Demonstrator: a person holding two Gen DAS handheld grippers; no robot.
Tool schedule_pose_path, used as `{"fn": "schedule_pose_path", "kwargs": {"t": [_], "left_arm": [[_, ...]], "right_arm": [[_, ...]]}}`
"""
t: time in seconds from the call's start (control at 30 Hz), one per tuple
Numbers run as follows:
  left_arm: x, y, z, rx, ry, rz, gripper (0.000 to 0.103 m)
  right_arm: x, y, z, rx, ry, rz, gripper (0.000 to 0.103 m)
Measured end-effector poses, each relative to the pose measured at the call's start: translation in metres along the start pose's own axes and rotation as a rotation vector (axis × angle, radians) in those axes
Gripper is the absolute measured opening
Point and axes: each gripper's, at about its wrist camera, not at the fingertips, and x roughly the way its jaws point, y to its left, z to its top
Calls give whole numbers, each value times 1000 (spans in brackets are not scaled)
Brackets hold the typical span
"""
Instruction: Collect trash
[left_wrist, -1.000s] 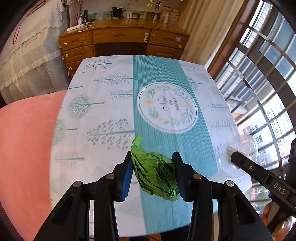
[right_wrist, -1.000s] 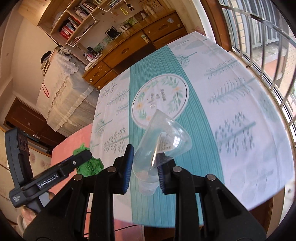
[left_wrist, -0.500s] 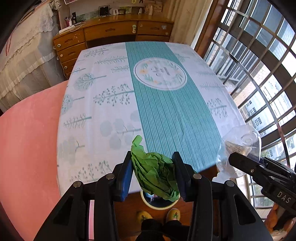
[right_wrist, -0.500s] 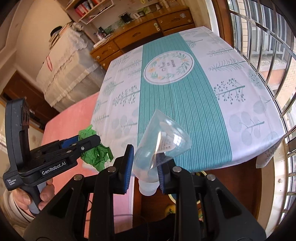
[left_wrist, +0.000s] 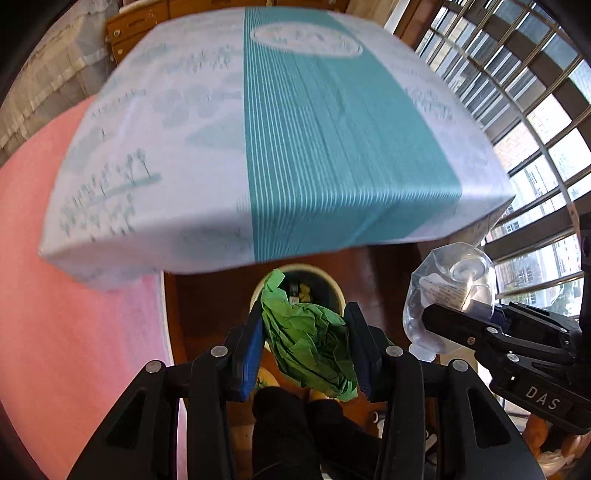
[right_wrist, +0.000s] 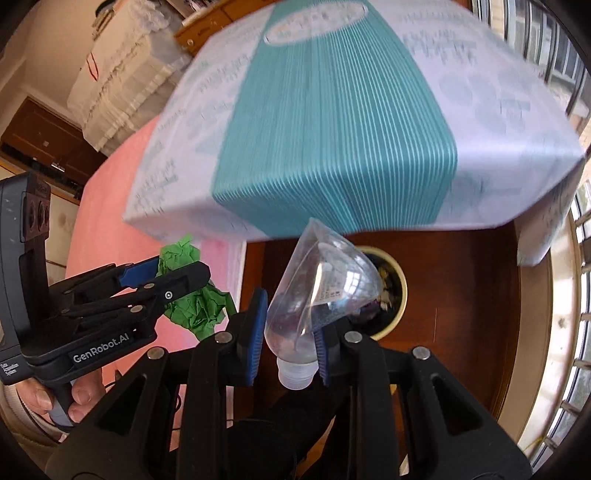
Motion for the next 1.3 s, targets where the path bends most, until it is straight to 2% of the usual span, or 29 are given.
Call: {"fn": "schedule_pose_path", "kwargs": {"t": [0.27, 0.47, 0.53, 0.57, 0.6, 0.63, 0.67, 0.7, 0.8, 0.93, 1.3], "left_arm": [[105, 10, -32, 29, 64, -3, 44], [189, 26, -41, 33, 67, 0, 48], [212, 32, -43, 36, 73, 2, 56], [221, 35, -43, 36, 77, 0, 70], [232, 38, -44, 36, 81, 0, 89], [239, 41, -44, 34, 82, 2, 94], [244, 43, -45, 33, 79, 3, 96], [251, 45, -44, 33, 80, 1, 96], [264, 56, -43, 35, 82, 19, 97], [263, 62, -49, 21, 63, 42, 97], [200, 55, -44, -20, -39, 102, 97]], "right_arm": [[115, -53, -26, 21, 75, -30, 21], [201, -92, -33, 44, 103, -54, 21], [229, -102, -34, 67, 115, -68, 22], [239, -108, -35, 76, 120, -75, 28], [248, -112, -36, 85, 124, -82, 34], [258, -118, -37, 93, 128, -85, 51], [264, -122, -37, 95, 132, -84, 58], [270, -126, -38, 96, 138, -90, 59], [282, -128, -42, 92, 141, -118, 59], [281, -125, -46, 84, 130, -131, 59], [209, -96, -43, 73, 37, -169, 62]]}}
